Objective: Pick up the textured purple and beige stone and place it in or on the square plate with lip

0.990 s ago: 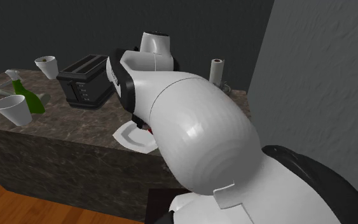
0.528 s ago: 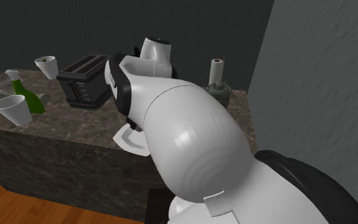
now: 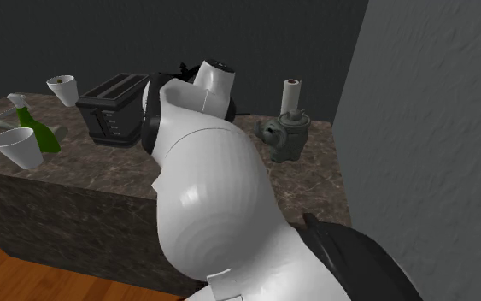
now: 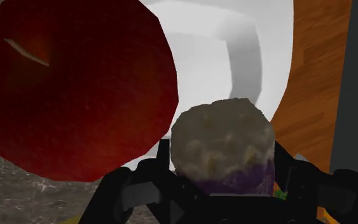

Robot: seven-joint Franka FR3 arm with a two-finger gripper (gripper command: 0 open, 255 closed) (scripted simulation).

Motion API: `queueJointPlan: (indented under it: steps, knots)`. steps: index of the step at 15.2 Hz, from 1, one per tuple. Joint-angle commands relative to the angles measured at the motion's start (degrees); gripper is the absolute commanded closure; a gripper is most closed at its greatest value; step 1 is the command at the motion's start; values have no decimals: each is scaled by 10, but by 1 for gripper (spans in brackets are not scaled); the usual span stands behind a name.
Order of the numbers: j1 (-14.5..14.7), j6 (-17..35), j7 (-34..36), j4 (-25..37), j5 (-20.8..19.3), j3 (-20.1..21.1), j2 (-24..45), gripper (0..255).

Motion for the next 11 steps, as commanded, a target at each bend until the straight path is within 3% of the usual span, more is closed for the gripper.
queueJointPlan:
  steps: [1, 2, 4, 6, 7, 11]
  knots:
    - [-23, -20, -15, -24, -99, 19, -14, 255]
    - [-20, -4, -14, -33, -90, 32, -11, 0]
    - [-9, -3, -29, -68, -83, 20, -35, 0]
    - [-6, 10, -21, -67, -73, 36, -29, 0]
    - [-46, -31, -27, -22, -85, 36, -25, 0]
    - [-60, -103, -24, 35, -111, 0, -36, 0]
